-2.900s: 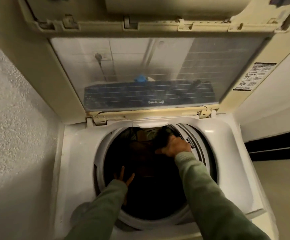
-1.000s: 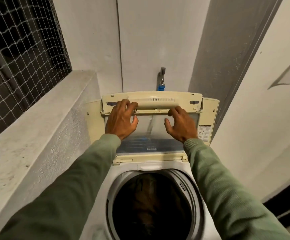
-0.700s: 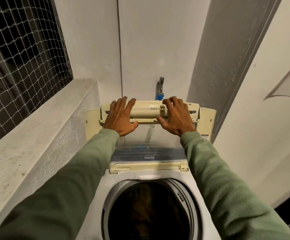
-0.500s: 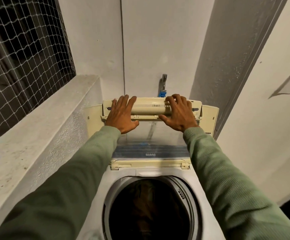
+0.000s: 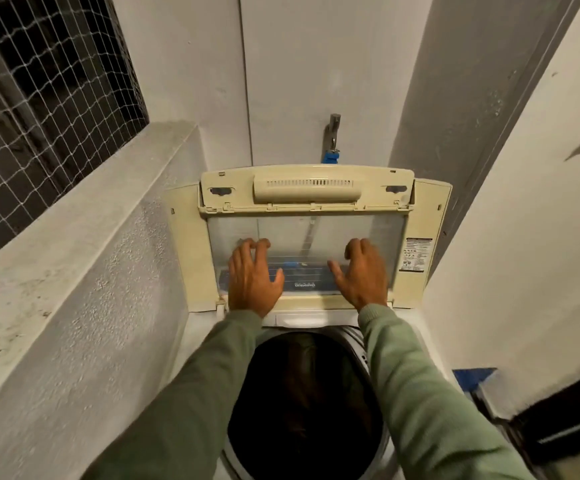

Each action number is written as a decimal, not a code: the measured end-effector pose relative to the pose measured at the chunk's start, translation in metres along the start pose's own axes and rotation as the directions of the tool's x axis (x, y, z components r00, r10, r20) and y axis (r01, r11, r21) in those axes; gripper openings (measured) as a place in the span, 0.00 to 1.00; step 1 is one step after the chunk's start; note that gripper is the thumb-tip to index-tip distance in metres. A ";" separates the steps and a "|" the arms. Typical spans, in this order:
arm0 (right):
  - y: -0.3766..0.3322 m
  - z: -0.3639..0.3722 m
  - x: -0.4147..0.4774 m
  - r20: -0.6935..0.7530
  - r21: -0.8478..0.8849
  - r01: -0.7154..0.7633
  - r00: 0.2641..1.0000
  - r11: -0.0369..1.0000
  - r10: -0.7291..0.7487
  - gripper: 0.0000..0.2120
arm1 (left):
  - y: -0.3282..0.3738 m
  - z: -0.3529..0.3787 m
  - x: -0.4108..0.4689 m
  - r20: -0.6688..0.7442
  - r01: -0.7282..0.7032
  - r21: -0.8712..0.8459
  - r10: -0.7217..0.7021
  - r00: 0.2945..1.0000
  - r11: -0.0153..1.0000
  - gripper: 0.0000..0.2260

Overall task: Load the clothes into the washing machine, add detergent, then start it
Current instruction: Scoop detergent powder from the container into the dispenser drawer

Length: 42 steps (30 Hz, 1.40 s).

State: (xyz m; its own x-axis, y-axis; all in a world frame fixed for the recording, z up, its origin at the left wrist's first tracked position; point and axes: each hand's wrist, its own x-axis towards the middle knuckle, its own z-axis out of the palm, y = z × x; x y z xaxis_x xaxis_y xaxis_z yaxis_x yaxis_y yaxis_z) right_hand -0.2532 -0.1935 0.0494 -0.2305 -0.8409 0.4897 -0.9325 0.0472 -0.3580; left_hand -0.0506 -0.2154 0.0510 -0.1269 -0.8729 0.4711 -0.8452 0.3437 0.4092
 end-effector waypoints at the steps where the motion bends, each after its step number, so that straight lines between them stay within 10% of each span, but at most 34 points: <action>1: 0.003 0.007 -0.009 0.053 0.029 -0.026 0.998 0.999 0.025 0.16 | 0.000 0.009 -0.010 0.044 0.048 -0.023 -0.047 0.998 0.999 0.24; 9: 0.025 0.068 -0.058 0.471 0.057 -0.368 0.829 0.928 0.300 0.24 | -0.018 0.071 -0.058 0.438 0.543 -0.284 -0.397 0.807 0.790 0.21; 16: 0.023 0.097 -0.071 0.450 0.201 -0.673 0.709 0.712 0.543 0.24 | -0.025 0.107 -0.058 0.579 0.775 -0.350 -0.530 0.620 0.526 0.21; 24: 0.014 0.117 -0.086 0.438 0.481 -0.815 0.543 0.324 0.716 0.28 | -0.016 0.127 -0.063 0.520 0.811 -0.481 -0.636 0.570 0.333 0.29; 30: 0.017 0.128 -0.088 0.585 0.518 -0.854 0.403 0.058 0.704 0.33 | -0.019 0.142 -0.069 0.630 0.812 -0.578 -0.677 0.381 -0.081 0.60; 42: 0.019 0.130 -0.084 0.662 0.563 -0.819 0.362 -0.115 0.657 0.29 | -0.027 0.155 -0.065 0.684 0.692 -0.644 -0.651 0.331 -0.326 0.39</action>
State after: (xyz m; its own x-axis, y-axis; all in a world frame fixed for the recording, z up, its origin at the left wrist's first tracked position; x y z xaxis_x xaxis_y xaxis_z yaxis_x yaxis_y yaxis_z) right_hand -0.2158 -0.1916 -0.1022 -0.5118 -0.6304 -0.5836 0.4526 0.3795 -0.8069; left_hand -0.0998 -0.2215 -0.1125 0.1529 -0.7489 -0.6448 0.5220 -0.4928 0.6961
